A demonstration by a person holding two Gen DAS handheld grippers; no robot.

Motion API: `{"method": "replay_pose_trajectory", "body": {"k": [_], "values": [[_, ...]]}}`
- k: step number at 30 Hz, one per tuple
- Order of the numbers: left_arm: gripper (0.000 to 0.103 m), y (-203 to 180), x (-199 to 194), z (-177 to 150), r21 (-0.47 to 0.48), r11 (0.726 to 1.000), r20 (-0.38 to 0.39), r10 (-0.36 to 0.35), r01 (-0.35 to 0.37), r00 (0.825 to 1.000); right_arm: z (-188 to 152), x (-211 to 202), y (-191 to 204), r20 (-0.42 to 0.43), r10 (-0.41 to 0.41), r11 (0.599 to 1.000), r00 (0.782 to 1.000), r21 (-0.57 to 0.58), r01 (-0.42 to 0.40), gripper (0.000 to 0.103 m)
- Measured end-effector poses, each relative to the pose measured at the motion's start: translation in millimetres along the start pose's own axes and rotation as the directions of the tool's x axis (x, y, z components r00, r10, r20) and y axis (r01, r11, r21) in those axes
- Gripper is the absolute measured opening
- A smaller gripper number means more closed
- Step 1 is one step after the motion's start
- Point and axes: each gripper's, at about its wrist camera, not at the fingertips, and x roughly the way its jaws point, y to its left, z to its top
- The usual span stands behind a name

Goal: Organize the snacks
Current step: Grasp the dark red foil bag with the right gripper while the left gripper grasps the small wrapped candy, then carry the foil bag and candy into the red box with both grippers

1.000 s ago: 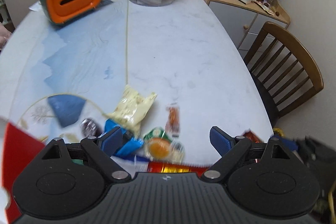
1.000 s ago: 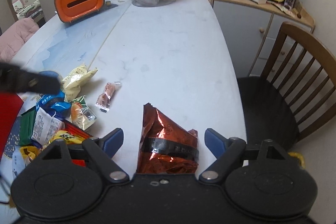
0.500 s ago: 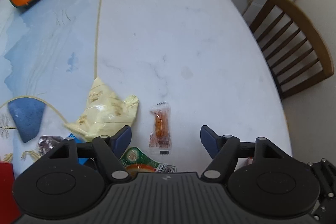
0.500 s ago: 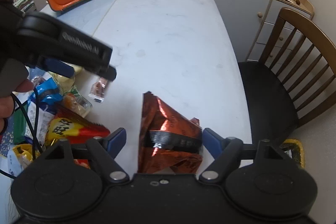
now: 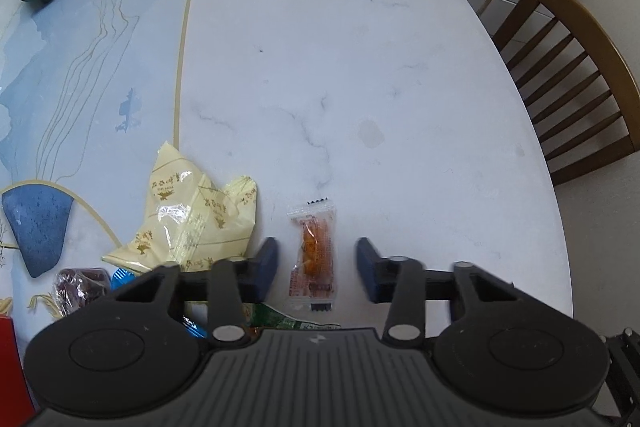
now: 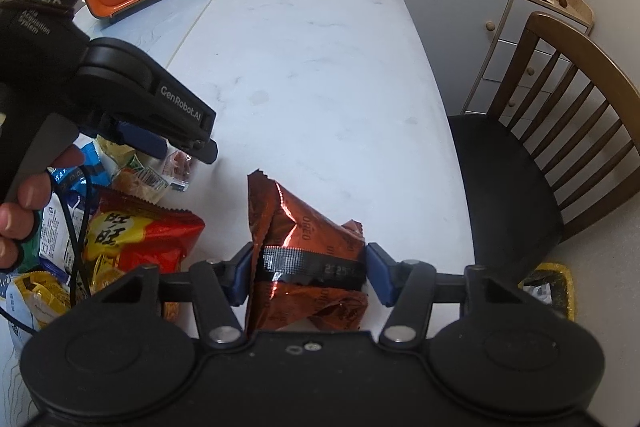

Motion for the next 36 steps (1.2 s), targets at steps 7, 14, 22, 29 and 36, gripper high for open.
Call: {"method": "replay_pose_trajectory", "body": {"k": [7,14,22,29,36], "values": [[0.015,5.8,-2.5,-2.3,-0.032,0.999,0.020,0.004,-0.003,1.000,-3.0,-2.8,-1.4,0.009,-0.005,1.000,1.000,0.003,0.004,0.053],[0.015,18.3,-28.0,-9.2,-0.081,0.996,0.060,-0.018,0.023,0.998,-7.5,-17.7,-6.5,0.033,0.001,1.000,0.999,0.030,-0.002,0.051],[0.015,31.7,-73.9,-31.4,-0.136,0.990,0.117,-0.032,0.048,0.993,-12.9,-52.1,-2.0,0.083,0.036,0.999,0.996,0.014,-0.037,0.051],[0.015,41.4,-113.6,-59.2,-0.179,0.981,0.167,-0.036,0.067,0.985,-20.1,-87.1,9.1,0.135,0.072,0.997,0.988,-0.017,-0.070,0.051],[0.015,50.6,-155.7,-92.1,-0.196,0.979,0.191,-0.009,0.047,0.982,-25.3,-118.3,25.5,0.165,0.134,0.989,0.977,-0.079,-0.122,0.051]]}}
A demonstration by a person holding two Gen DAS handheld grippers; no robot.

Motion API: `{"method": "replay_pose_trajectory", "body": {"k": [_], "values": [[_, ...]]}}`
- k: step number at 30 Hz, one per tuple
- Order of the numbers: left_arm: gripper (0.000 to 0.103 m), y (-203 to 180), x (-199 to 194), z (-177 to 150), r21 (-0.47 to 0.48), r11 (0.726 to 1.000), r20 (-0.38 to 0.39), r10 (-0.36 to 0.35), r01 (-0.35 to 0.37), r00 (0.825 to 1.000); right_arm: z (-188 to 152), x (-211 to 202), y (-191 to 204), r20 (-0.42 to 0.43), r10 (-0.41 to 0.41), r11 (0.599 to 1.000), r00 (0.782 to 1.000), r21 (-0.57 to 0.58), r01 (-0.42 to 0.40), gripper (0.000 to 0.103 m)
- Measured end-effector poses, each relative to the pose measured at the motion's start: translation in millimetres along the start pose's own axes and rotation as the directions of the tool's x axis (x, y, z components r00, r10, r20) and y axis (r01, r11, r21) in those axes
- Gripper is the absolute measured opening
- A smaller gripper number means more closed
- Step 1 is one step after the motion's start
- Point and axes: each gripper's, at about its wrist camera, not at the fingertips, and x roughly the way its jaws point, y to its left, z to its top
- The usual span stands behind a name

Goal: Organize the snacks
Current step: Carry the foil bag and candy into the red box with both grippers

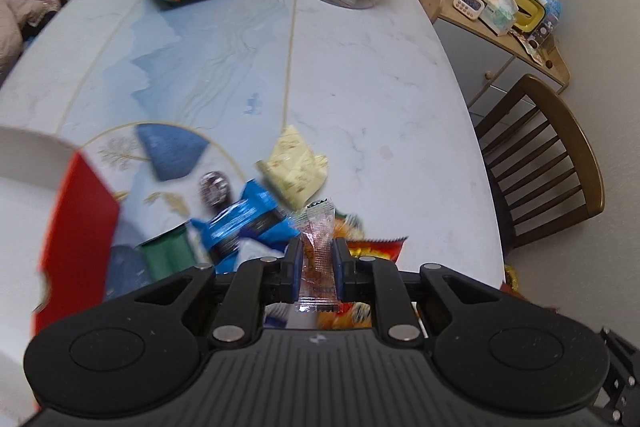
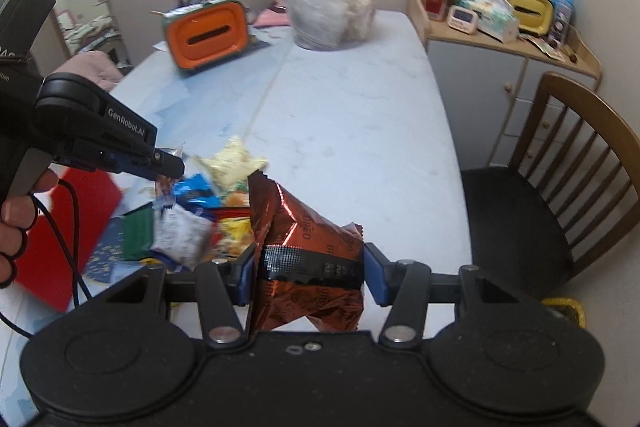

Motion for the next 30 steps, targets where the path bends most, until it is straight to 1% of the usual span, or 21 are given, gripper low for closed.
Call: {"method": "replay_pose_trajectory", "body": {"k": [6,13,22,30], "values": [[0.015,28.5,-40.9,-16.7,-0.030,0.999,0.016,0.020,-0.019,1.000,3.6,-16.7,30.6,0.020,0.059,0.996,0.998,-0.072,-0.057,0.051],[0.015,72.7,-73.3,-25.0,-0.057,0.998,0.018,0.042,-0.041,0.999,11.1,-23.4,76.1,0.026,0.131,0.983,0.991,-0.137,-0.126,0.051],[0.015,147.1,-101.4,-27.9,-0.093,0.993,0.013,0.071,-0.069,0.997,27.2,-12.9,158.4,0.016,0.194,0.959,0.981,-0.211,-0.187,0.051],[0.015,213.3,-118.2,-25.0,-0.108,0.988,0.013,0.111,-0.109,0.994,37.0,7.7,238.3,-0.005,0.217,0.939,0.976,-0.271,-0.210,0.051]]}}
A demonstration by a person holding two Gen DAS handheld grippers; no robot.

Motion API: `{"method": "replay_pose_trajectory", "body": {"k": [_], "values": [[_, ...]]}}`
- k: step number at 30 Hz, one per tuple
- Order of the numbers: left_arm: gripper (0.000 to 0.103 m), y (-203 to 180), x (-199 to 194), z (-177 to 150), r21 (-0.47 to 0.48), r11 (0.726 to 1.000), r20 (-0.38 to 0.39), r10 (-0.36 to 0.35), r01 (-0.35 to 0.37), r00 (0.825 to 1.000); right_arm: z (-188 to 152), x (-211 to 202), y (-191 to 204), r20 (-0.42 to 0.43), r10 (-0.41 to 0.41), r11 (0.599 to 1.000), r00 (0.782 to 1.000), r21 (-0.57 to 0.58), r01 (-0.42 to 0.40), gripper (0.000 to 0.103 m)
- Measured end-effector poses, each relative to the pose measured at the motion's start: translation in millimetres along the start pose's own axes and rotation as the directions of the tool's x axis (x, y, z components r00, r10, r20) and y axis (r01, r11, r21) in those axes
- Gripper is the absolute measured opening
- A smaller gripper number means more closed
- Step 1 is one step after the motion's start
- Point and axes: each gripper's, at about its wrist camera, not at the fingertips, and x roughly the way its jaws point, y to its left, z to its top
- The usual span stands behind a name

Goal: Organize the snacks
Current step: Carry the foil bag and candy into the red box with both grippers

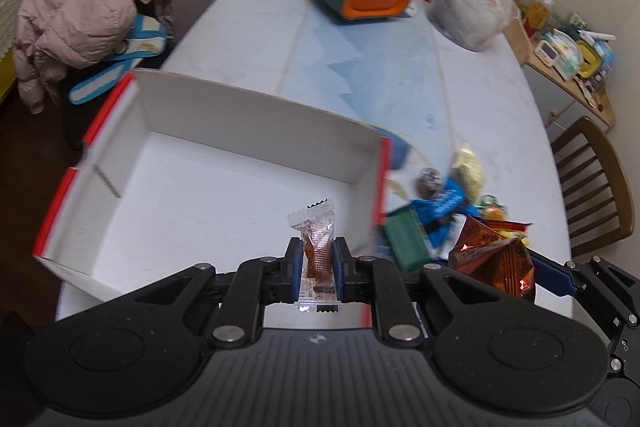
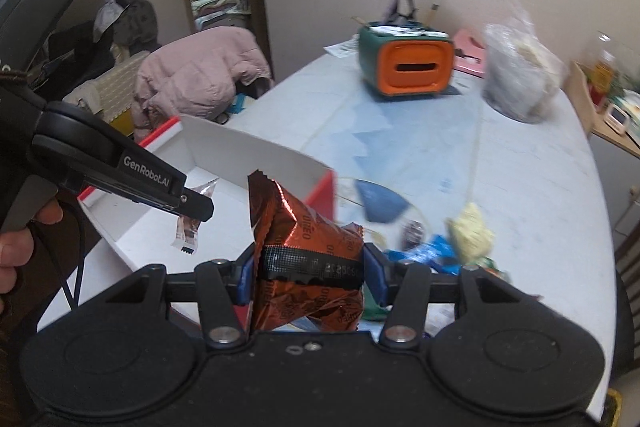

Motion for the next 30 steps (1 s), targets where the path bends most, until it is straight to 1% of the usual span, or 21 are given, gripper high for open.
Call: {"method": "replay_pose_trajectory", "body": {"k": [8,13,15,20,25,30], "values": [[0.015,59.7,3.6,13.3,-0.010,0.999,-0.016,0.036,-0.036,0.999,16.4,38.7,54.8,-0.019,-0.001,0.999,1.000,-0.044,0.000,0.051],[0.015,85.9,10.2,19.6,-0.006,0.998,-0.019,0.063,-0.063,0.998,22.0,63.4,78.3,-0.042,-0.003,0.999,0.999,-0.055,0.001,0.051],[0.015,95.4,14.6,21.8,-0.002,0.997,-0.025,0.075,-0.075,0.997,24.4,74.7,84.6,-0.061,0.010,0.999,0.998,-0.049,-0.013,0.051],[0.015,108.5,28.0,27.6,0.030,0.992,-0.032,0.121,-0.120,0.992,26.0,99.2,103.3,-0.104,0.023,0.997,0.994,-0.066,-0.030,0.051],[0.015,115.3,46.5,28.1,0.061,0.989,-0.072,0.139,-0.135,0.988,22.4,119.3,111.3,-0.146,0.021,0.998,0.989,-0.052,-0.029,0.051],[0.015,118.3,61.2,23.9,0.084,0.987,-0.101,0.142,-0.134,0.985,18.6,133.0,115.0,-0.177,0.018,0.999,0.984,-0.040,-0.026,0.051]]}}
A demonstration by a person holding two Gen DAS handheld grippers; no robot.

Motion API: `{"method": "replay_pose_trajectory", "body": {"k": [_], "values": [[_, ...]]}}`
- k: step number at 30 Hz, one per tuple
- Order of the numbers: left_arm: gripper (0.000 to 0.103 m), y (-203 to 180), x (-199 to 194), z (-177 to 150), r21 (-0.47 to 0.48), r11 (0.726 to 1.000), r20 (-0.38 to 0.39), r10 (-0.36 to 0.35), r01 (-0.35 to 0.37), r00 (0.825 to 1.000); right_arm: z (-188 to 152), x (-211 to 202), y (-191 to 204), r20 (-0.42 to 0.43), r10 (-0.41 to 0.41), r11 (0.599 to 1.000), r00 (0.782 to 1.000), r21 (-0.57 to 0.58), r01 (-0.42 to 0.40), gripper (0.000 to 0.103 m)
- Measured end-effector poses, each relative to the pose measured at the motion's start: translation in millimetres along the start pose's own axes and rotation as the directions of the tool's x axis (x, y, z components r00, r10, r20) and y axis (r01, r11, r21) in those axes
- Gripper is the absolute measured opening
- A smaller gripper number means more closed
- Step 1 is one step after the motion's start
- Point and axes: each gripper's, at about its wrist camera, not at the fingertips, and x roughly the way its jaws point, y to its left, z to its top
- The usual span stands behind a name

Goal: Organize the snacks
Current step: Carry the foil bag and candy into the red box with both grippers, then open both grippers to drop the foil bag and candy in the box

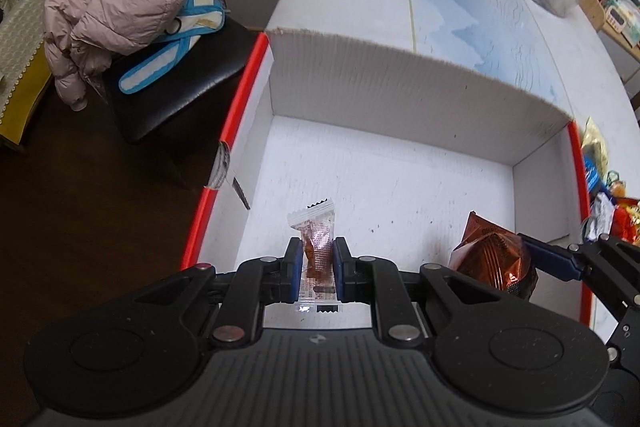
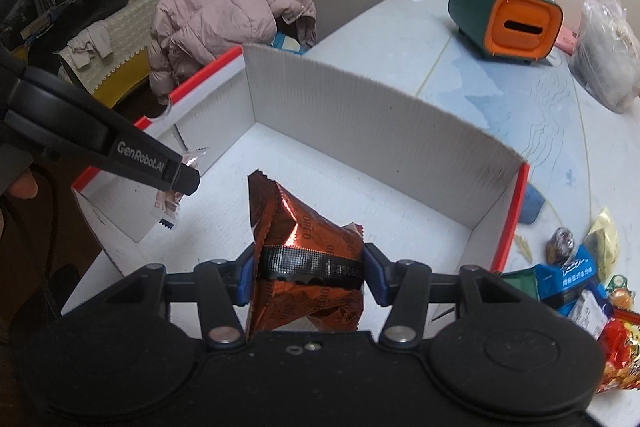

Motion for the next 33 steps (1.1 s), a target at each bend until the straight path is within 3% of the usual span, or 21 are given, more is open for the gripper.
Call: {"method": "replay_pose_trajectory", "body": {"k": [10,14,18,23,27,33], "values": [[0.016,-5.2,14.3,-9.5,0.042,0.999,-0.020,-0.004,0.005,1.000,-3.6,12.3,2.2,-0.036,-0.003,1.000,0.999,0.025,0.004,0.054],[0.017,-3.2,16.0,-12.5,0.039,0.999,-0.023,-0.009,0.010,1.000,-4.1,10.8,1.1,-0.024,0.003,0.999,1.000,0.038,-0.002,0.064],[0.019,-1.4,14.1,-15.7,0.037,0.999,-0.012,-0.021,0.022,1.000,-5.1,7.3,0.4,-0.012,0.001,0.999,1.000,0.043,-0.001,0.064],[0.019,-0.6,5.4,-20.8,0.042,0.997,0.017,-0.066,0.065,0.998,-8.2,-2.0,-2.3,0.010,0.001,0.998,1.000,0.058,-0.001,0.068],[0.030,-0.9,-3.8,-24.5,0.040,0.995,0.043,-0.094,0.092,0.995,-10.1,-10.6,-2.9,0.031,-0.006,0.998,0.999,0.064,0.004,0.072],[0.031,3.6,-20.0,-31.0,0.028,0.986,0.086,-0.168,0.166,0.982,-13.2,-25.4,-2.9,0.060,-0.008,0.997,0.998,0.073,0.004,0.075]]}}
